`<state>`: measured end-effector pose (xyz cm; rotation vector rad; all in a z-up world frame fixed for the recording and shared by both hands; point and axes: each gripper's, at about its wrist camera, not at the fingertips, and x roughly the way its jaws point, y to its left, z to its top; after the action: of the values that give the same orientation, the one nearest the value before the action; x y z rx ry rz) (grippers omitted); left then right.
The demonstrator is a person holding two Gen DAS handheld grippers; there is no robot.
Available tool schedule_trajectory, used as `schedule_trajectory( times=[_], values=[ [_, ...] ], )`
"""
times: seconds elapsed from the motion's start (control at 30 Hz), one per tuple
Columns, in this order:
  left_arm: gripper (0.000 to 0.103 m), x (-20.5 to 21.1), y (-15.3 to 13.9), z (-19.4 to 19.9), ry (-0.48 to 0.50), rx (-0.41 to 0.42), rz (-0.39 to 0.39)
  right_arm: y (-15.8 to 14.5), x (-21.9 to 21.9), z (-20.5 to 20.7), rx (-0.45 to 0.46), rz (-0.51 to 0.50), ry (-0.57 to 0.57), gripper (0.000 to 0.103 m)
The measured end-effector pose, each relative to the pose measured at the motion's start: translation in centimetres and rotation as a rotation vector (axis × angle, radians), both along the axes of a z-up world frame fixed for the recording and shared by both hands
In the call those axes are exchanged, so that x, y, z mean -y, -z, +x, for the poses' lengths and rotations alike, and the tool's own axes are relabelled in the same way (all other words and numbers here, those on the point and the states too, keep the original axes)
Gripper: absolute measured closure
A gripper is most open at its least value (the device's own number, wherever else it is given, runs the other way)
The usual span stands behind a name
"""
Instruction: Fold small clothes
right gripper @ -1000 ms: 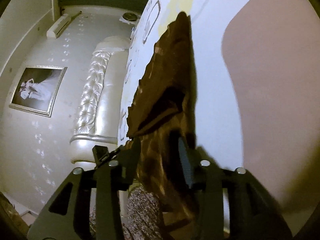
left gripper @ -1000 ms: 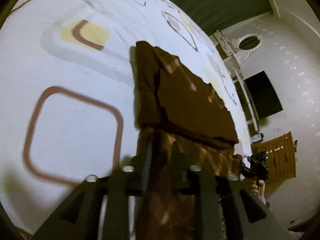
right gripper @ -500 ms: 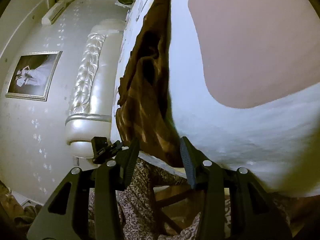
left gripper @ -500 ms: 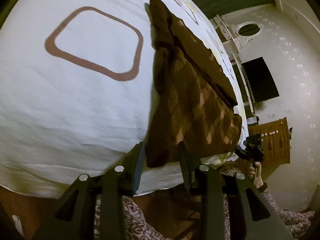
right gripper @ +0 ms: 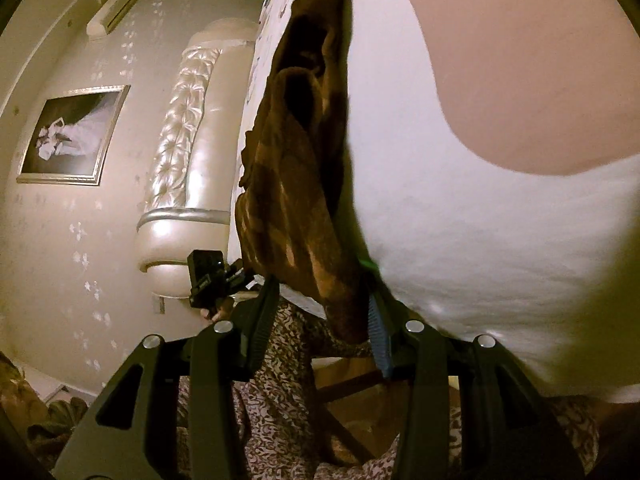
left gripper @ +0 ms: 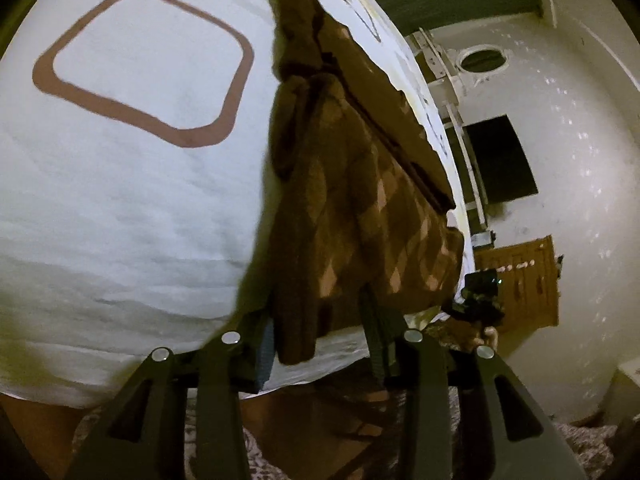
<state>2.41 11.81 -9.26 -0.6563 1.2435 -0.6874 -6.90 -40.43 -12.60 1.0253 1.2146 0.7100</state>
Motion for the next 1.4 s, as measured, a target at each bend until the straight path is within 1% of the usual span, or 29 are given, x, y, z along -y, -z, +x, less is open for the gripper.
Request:
schedule_trajectory(
  times=[0.03, 0.07, 0.1, 0.13, 0.17, 0.2, 0.23, 0.43, 0.47, 0.57, 0.67, 0.8, 0.9, 0.97, 1.07, 1.13, 1.27, 1.4],
  values=[
    [0.077, 0.0, 0.1, 0.0, -0.001, -0.003, -0.003, -0.1, -0.1, 0.0, 0.001, -0.007, -0.006, 0.064],
    [0.085, 0.0, 0.2, 0.0, 0.0, -0.008, 0.004, -0.1, -0.4, 0.0, -0.001, -0.024, -0.016, 0.068],
    [0.094, 0.0, 0.4, 0.0, 0.007, -0.018, 0.011, -0.2, -0.5, 0.0, -0.003, -0.034, -0.024, 0.07],
    [0.095, 0.1, 0.5, 0.0, 0.01, -0.026, 0.01, -0.1, -0.7, 0.0, -0.005, -0.044, -0.034, 0.075],
    [0.095, 0.1, 0.5, -0.1, 0.012, -0.024, 0.011, -0.2, -1.0, 0.0, -0.006, -0.059, -0.044, 0.083],
    [0.096, 0.3, 0.4, -0.2, 0.015, -0.017, 0.019, -0.2, -1.1, 0.0, -0.005, -0.071, -0.049, 0.089],
    [0.097, 0.4, 0.3, -0.3, 0.016, -0.013, 0.021, -0.3, -1.3, 0.0, -0.003, -0.072, -0.051, 0.098],
    [0.098, 0.6, -0.6, -0.5, 0.024, 0.012, -0.032, -2.1, -1.3, -0.1, 0.05, -0.003, -0.021, 0.098],
    [0.098, 0.6, -1.0, -0.5, 0.025, 0.023, -0.061, -2.8, -1.3, 0.0, 0.068, 0.014, -0.02, 0.098],
    [0.098, 0.5, -2.4, -0.5, 0.019, 0.056, -0.11, -4.4, -1.5, 0.3, 0.109, 0.052, -0.014, 0.098],
    [0.098, 0.3, -4.2, 0.0, -0.012, 0.086, -0.178, -6.4, -1.5, 0.9, 0.153, 0.086, 0.003, 0.098],
    [0.098, 0.1, -6.5, 2.3, -0.07, 0.123, -0.261, -8.7, -1.0, 2.7, 0.21, 0.125, 0.042, 0.098],
    [0.098, 0.1, -7.4, 4.4, -0.103, 0.145, -0.254, -10.3, -0.7, 5.0, 0.255, 0.137, 0.072, 0.098],
    [0.098, -0.1, -7.9, 6.6, -0.14, 0.15, -0.261, -11.3, -0.5, 6.9, 0.286, 0.142, 0.095, 0.098],
    [0.098, -0.4, -8.4, 9.1, -0.188, 0.153, -0.28, -11.7, 0.3, 9.5, 0.302, 0.156, 0.136, 0.098],
    [0.098, -0.6, -8.5, 11.2, -0.224, 0.15, -0.276, -11.6, 0.7, 11.1, 0.304, 0.166, 0.158, 0.098],
    [0.098, -0.3, -8.2, 14.9, -0.262, 0.136, -0.252, -10.8, 0.9, 14.8, 0.279, 0.163, 0.199, 0.098],
    [0.098, 0.0, -6.8, 17.9, -0.299, 0.099, -0.222, -9.3, 1.1, 17.9, 0.248, 0.129, 0.217, 0.098]
  ],
)
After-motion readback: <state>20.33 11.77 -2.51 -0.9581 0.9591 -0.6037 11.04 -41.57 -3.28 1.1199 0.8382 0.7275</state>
